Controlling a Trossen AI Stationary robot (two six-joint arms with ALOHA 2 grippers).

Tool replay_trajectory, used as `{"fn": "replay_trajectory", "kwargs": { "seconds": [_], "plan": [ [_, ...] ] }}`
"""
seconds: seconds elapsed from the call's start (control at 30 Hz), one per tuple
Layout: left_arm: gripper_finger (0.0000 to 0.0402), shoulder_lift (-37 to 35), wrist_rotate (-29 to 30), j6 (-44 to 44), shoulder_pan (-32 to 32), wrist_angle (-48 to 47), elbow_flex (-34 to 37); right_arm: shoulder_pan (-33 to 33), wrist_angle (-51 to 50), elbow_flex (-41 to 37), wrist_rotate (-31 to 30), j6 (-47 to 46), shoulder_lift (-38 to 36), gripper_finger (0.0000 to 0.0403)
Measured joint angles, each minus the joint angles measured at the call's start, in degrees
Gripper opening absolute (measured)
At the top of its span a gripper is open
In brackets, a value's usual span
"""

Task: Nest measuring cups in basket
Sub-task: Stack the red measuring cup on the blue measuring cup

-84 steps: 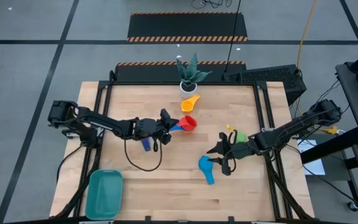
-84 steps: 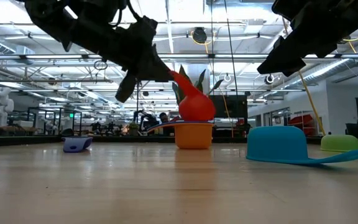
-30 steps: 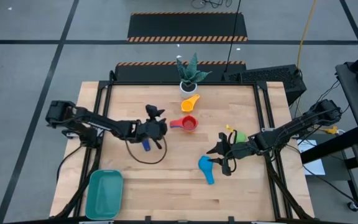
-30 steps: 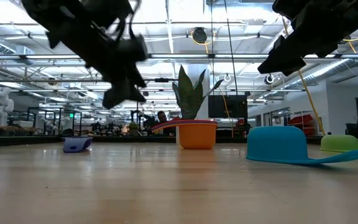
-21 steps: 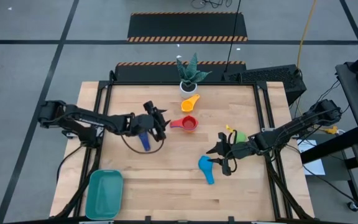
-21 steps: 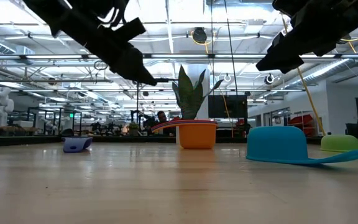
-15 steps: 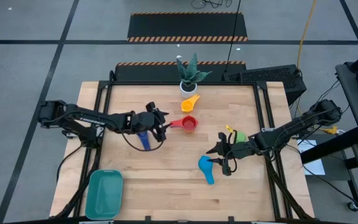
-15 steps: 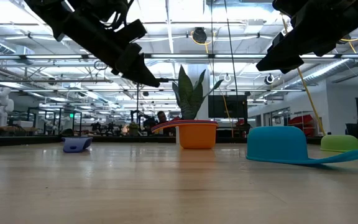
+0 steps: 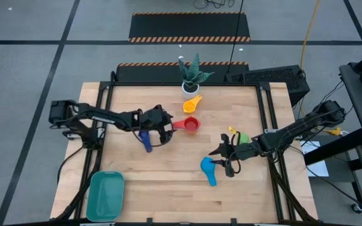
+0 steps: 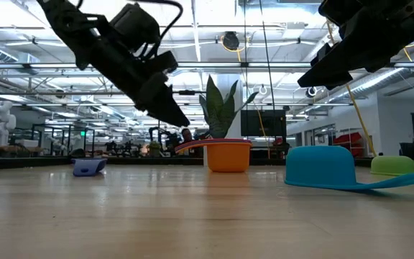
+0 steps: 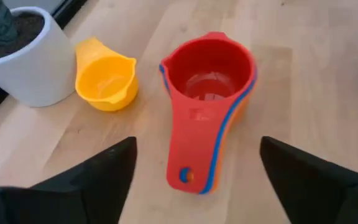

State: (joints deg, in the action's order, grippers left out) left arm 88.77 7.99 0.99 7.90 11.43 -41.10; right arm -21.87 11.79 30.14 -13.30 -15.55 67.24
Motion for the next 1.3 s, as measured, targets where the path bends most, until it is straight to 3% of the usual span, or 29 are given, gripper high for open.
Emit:
{"fn": "replay_trajectory", "kwargs": {
  "seconds": [0.13,0.33,0.5,0.87,1.3],
  "plan": [
    [0.0377,4.33,-0.03,-0.83,-0.06,1.90,0.02,0.00,3.58,-1.42,0.02,0.25,0.00,0.0148],
    [0.0370,8.71,0.00,-0.93,-0.04,5.41,0.02,0.00,4.35,-1.59,0.03,1.27,0.00,0.0148],
    [0.0336,8.75,0.02,-3.58,-0.04,6.71,0.00,0.00,4.31,-1.59,0.04,1.27,0.00,0.0148],
    [0.0210,8.77,-0.85,-5.31,-0.58,6.29,0.00,0.00,4.99,-1.59,0.07,1.51,0.00,0.0148],
    [0.0196,8.77,-0.88,-9.66,-2.27,4.98,0.00,0.02,7.70,-1.59,1.60,2.80,-0.01,0.0148]
  ]
}}
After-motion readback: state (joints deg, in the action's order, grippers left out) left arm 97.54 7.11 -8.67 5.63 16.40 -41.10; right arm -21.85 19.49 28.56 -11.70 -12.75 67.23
